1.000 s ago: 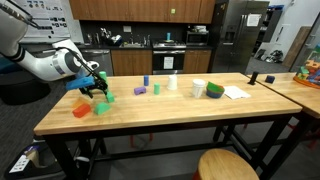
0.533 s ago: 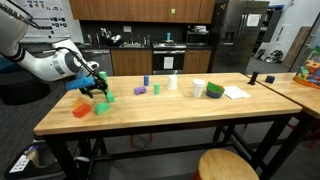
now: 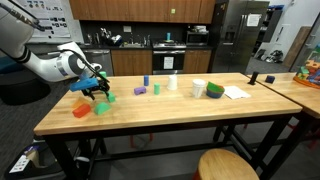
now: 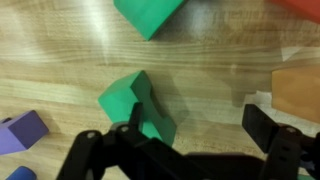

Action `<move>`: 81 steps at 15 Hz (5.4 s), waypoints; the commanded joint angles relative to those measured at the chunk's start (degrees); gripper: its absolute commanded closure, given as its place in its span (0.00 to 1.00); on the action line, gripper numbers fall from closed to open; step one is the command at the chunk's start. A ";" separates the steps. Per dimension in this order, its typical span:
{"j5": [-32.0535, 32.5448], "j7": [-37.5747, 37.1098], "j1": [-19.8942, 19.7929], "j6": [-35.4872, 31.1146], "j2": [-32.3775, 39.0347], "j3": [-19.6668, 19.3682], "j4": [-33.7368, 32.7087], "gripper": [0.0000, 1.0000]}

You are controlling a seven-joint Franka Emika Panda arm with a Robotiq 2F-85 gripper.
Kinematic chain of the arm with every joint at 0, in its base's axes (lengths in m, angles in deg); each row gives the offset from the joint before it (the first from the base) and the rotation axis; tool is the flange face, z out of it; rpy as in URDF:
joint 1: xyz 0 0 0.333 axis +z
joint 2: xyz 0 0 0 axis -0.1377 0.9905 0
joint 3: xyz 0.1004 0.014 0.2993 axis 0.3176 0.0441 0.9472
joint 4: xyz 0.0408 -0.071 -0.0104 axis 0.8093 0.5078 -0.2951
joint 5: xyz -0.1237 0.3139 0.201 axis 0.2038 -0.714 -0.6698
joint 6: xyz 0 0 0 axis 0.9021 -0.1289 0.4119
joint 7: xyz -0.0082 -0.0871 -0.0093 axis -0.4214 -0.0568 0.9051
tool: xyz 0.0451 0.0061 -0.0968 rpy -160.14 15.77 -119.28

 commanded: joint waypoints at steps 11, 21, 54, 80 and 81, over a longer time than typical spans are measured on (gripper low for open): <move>-8.24 12.71 -2.35 1.96 -1.18 0.59 -3.51 0.00; -6.99 10.38 -1.82 0.73 0.12 -0.03 -3.74 0.00; -1.49 9.61 -1.90 9.10 4.49 -1.96 -9.97 0.00; -3.52 13.82 -2.66 5.95 5.39 -0.57 -9.70 0.00; -3.70 15.05 -2.85 5.13 5.46 -0.36 -9.61 0.00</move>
